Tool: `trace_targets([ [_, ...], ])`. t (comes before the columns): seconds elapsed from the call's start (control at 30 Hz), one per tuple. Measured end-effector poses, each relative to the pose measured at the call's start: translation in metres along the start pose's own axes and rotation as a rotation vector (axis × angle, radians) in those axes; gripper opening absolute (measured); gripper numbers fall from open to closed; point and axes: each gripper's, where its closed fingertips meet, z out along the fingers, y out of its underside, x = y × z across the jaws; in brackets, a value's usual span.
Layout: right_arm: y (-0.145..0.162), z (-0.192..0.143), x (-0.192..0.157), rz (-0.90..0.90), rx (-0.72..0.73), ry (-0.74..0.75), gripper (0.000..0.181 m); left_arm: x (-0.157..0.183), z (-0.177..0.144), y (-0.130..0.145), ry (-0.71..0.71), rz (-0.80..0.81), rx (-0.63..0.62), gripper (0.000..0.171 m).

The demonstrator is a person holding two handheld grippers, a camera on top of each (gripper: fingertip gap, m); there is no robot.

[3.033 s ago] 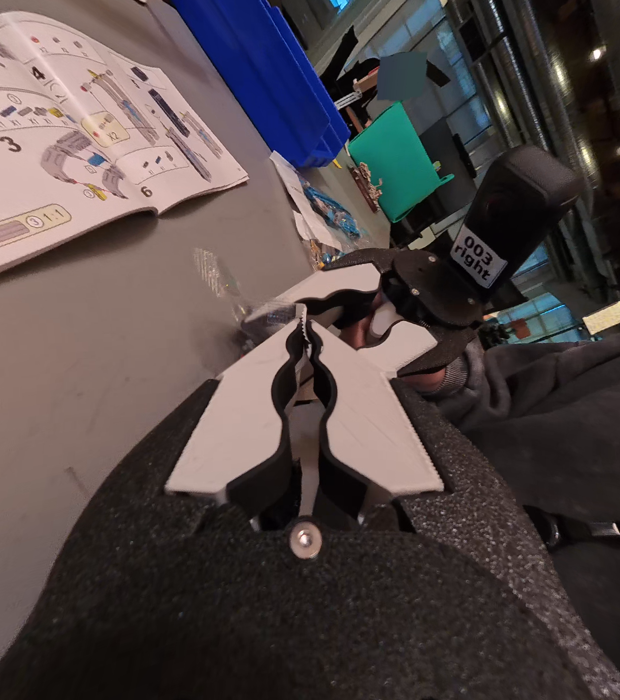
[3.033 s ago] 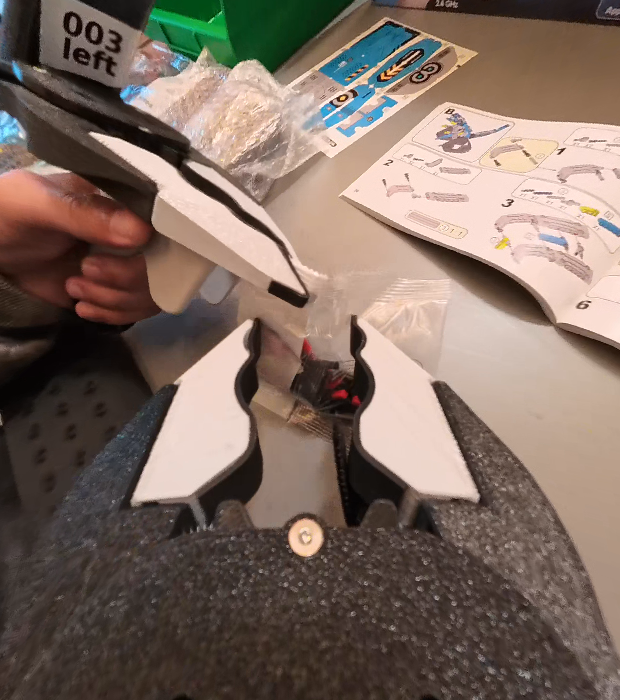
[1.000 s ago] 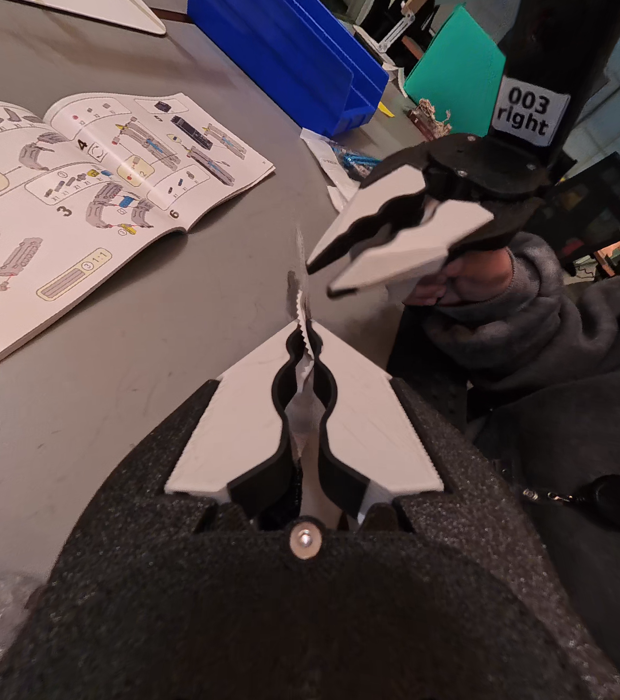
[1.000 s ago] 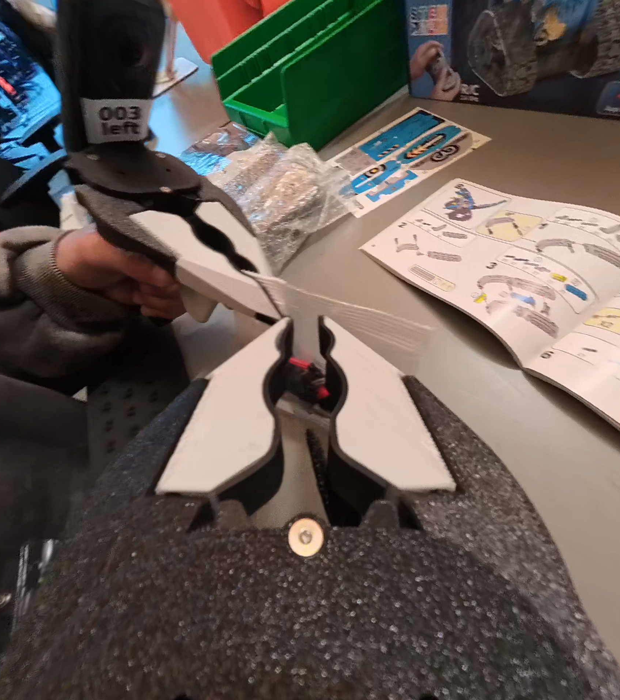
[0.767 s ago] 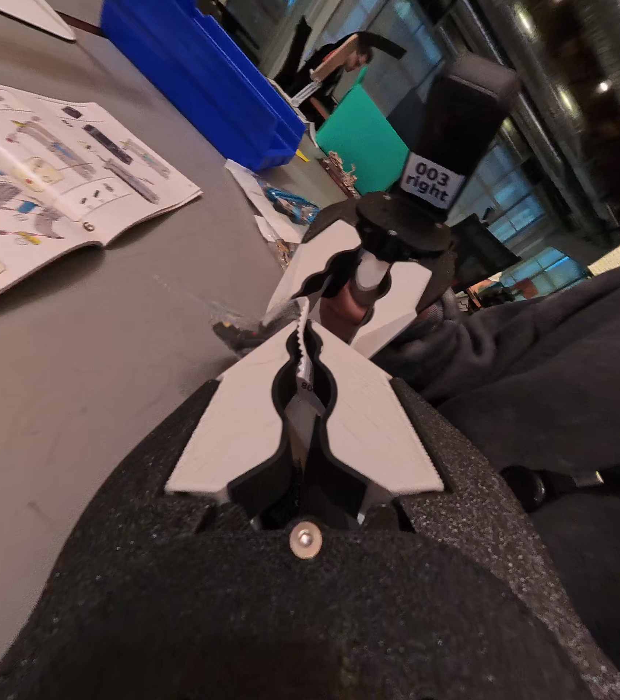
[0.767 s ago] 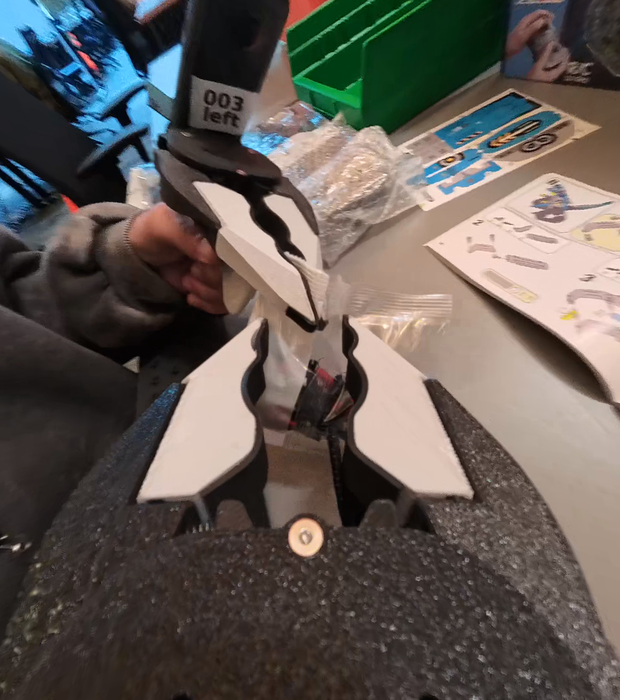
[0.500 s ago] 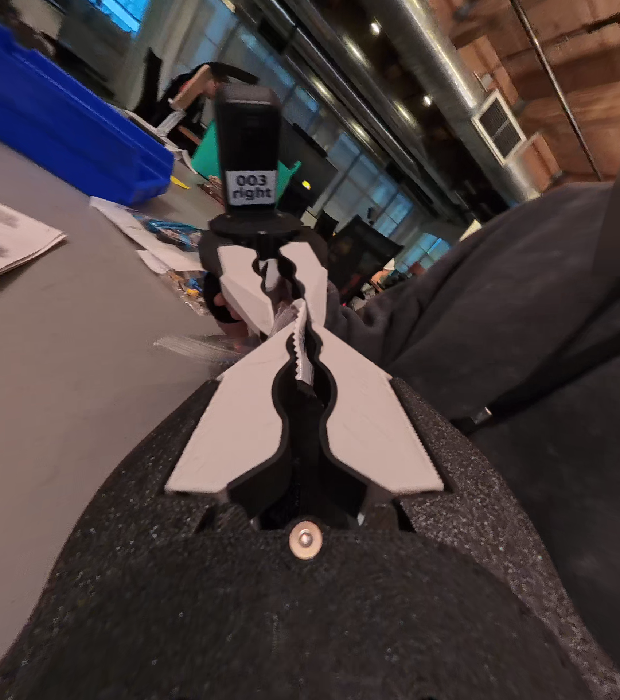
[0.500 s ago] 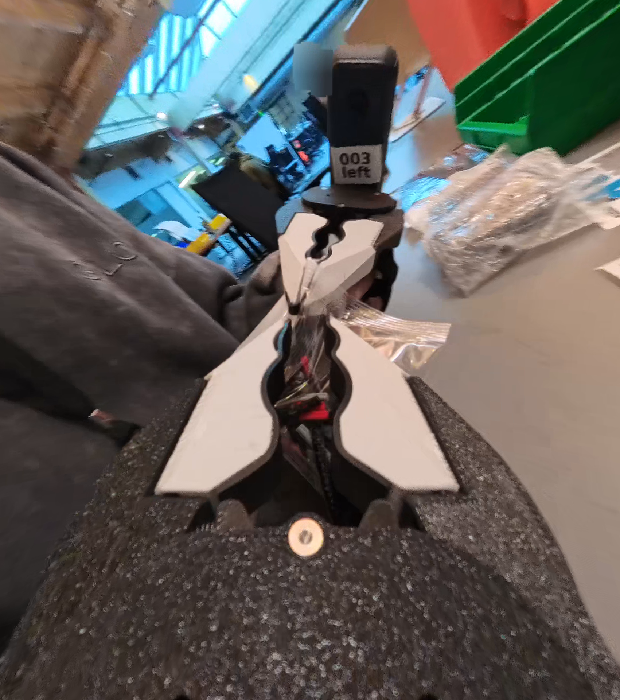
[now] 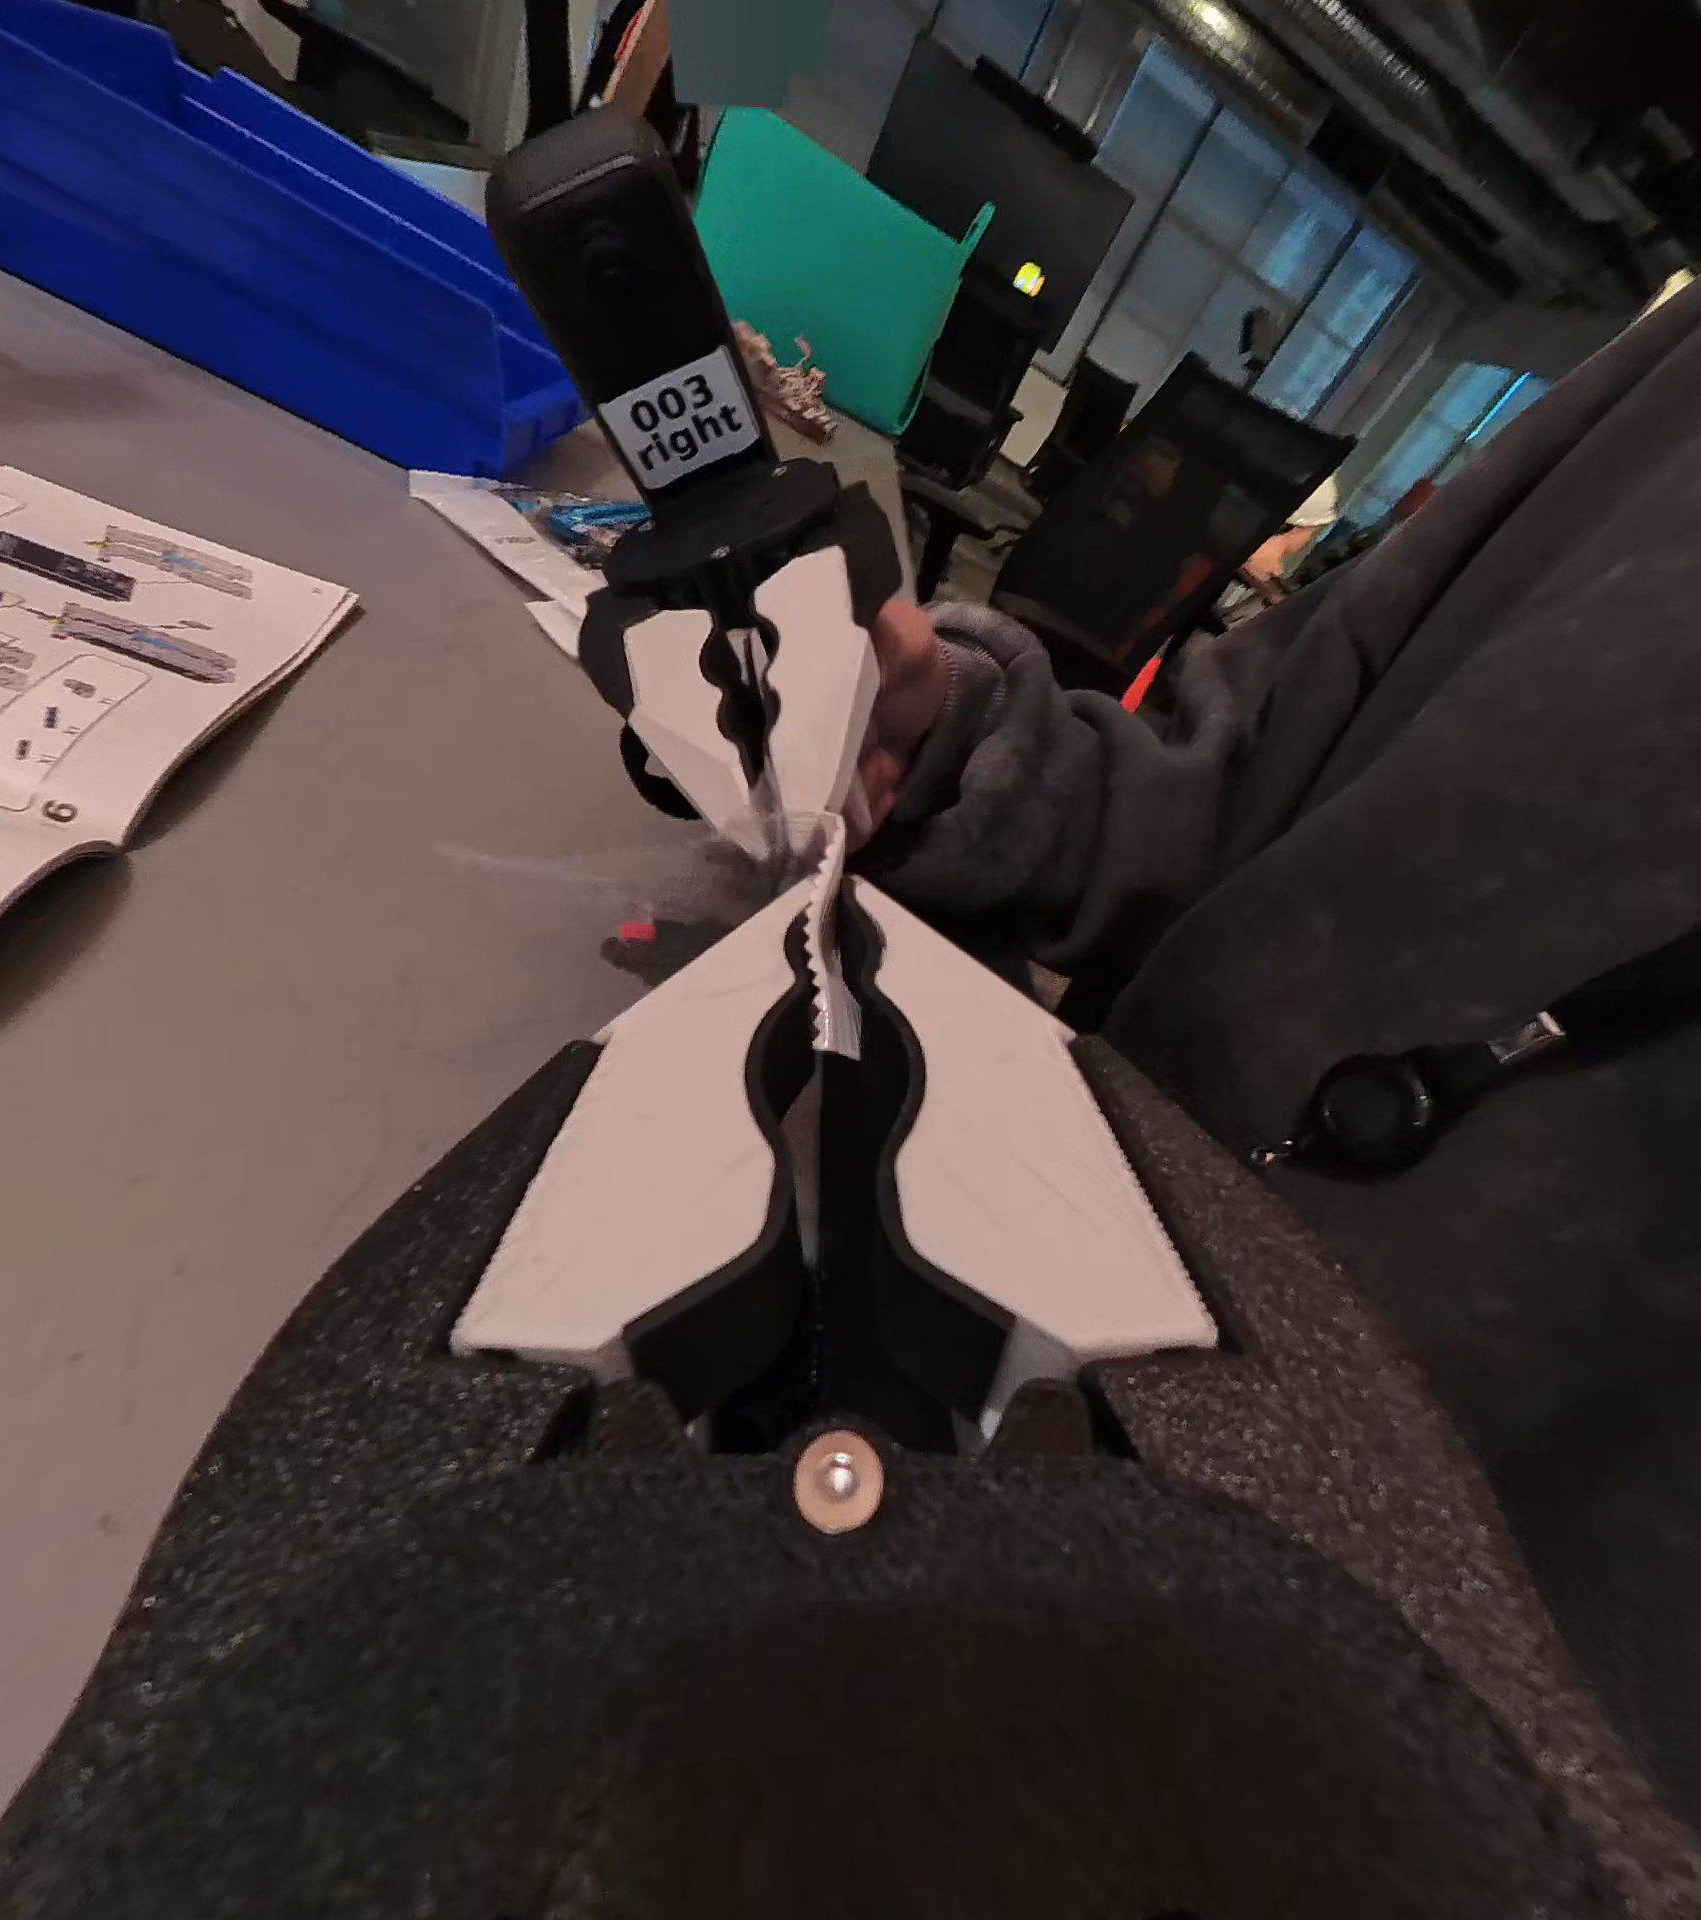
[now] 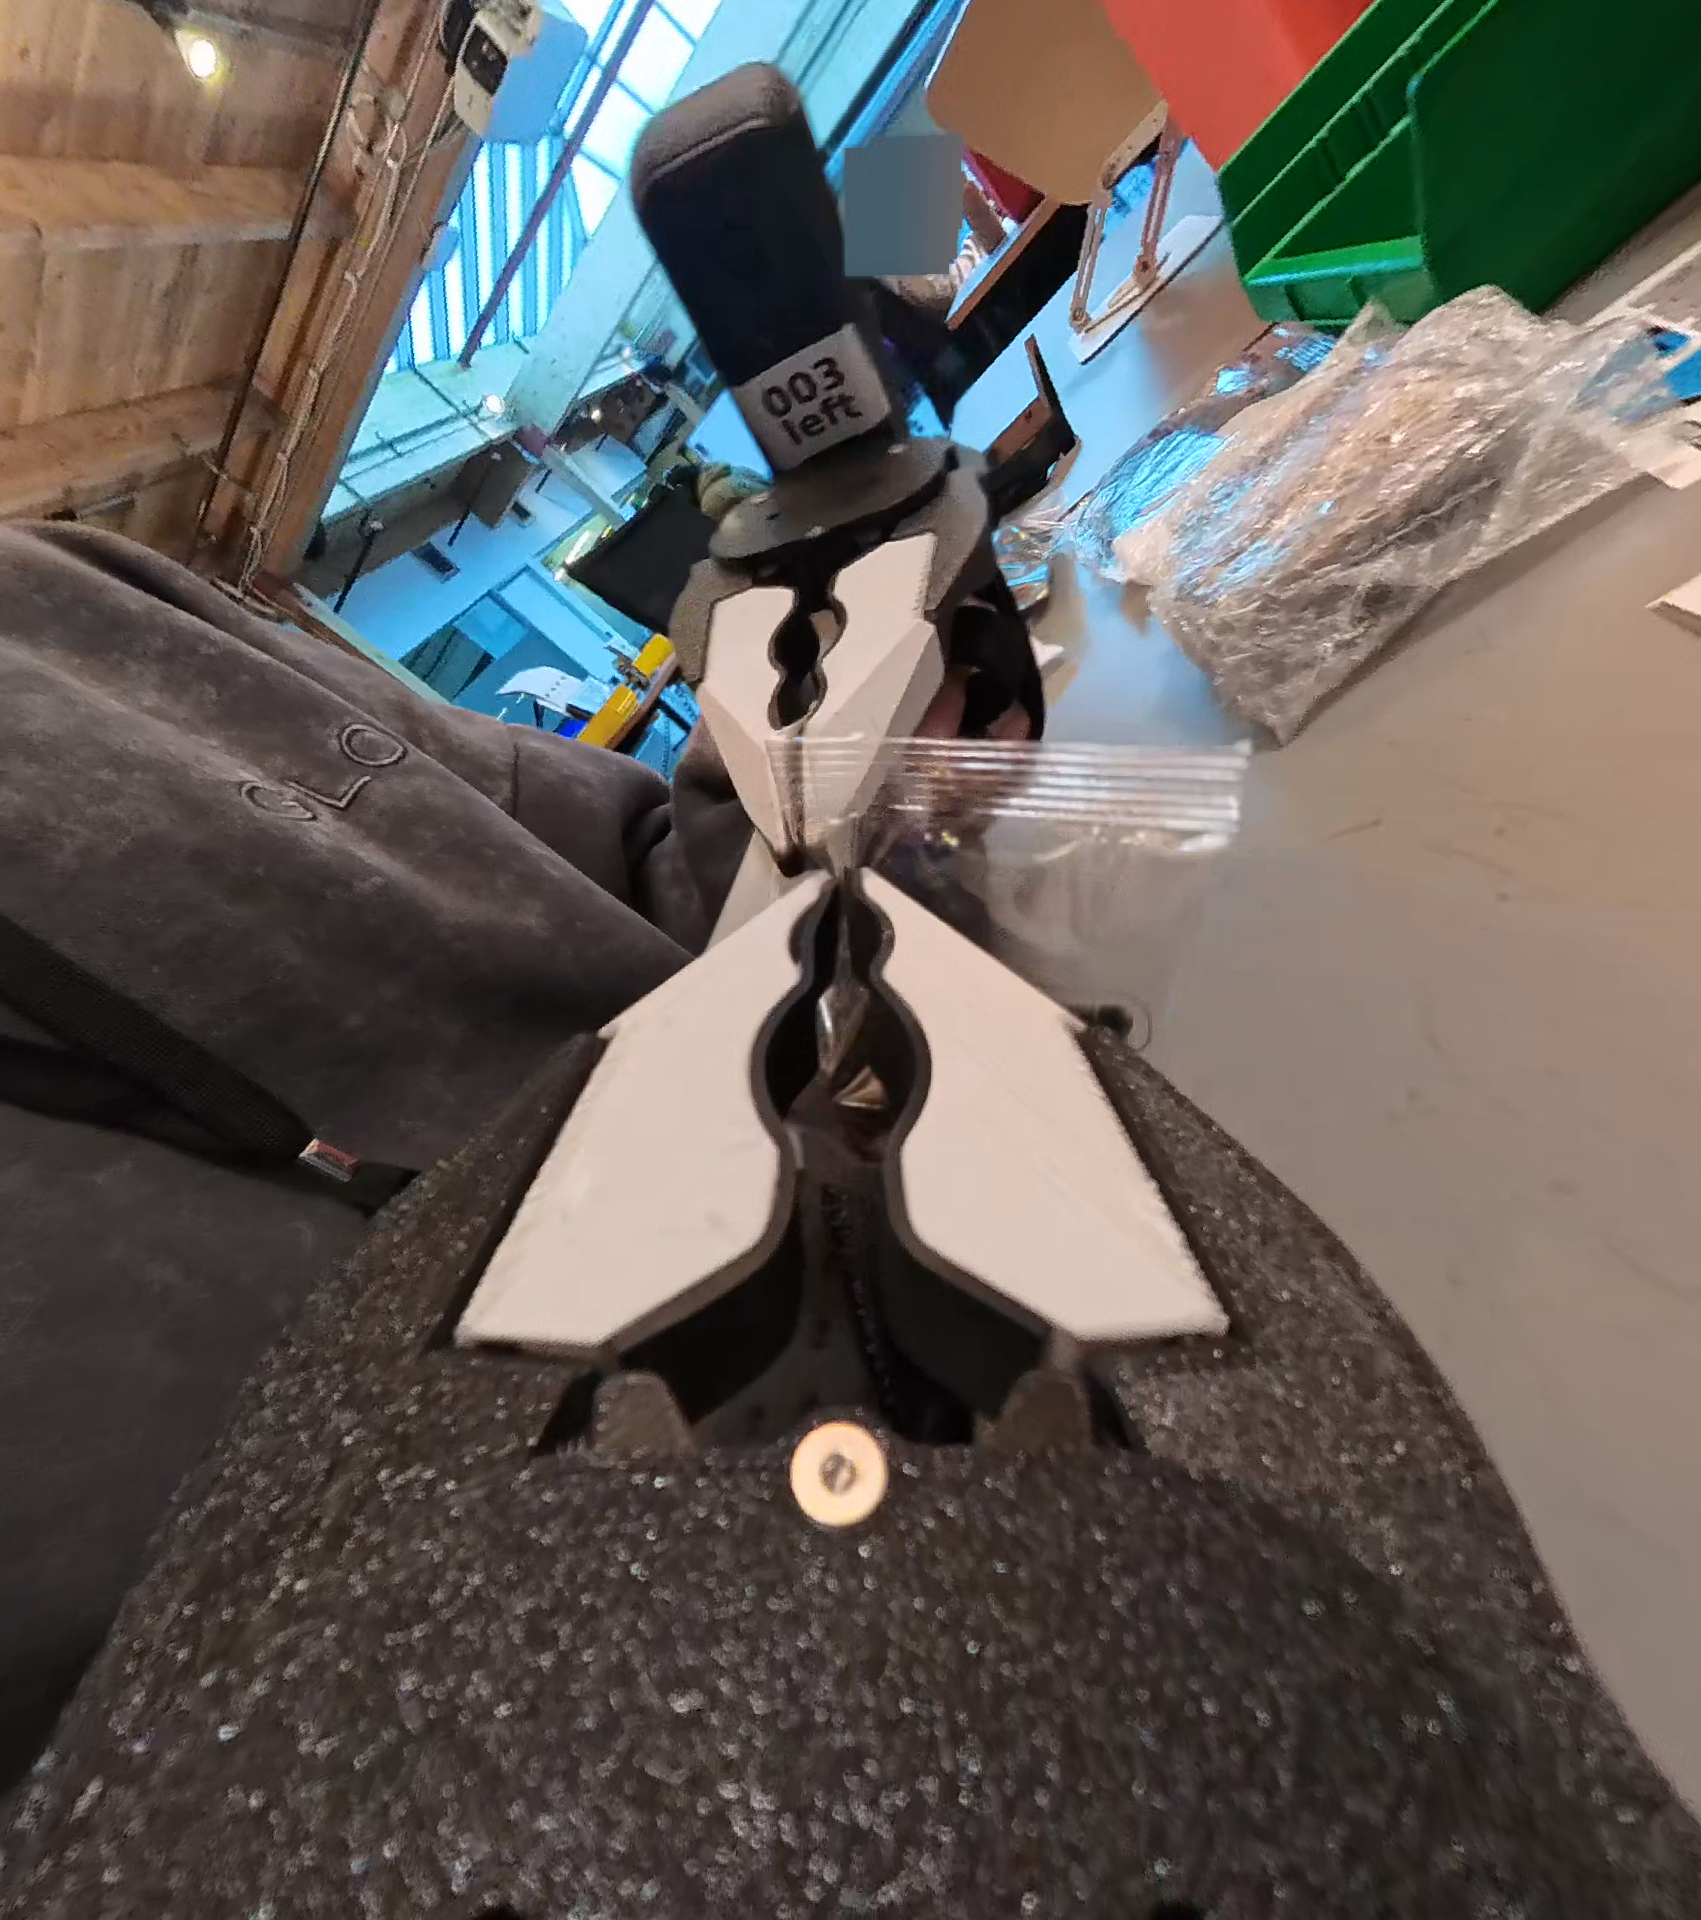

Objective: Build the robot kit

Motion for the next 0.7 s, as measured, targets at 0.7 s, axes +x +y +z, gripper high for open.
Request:
trace_targets([
  [0.7,-0.009,-0.005,0.046,-0.29,0.026,0.508,0.0,-0.061,-0.009,-0.009,-0.329,-0.181,0.079,0.0],
])
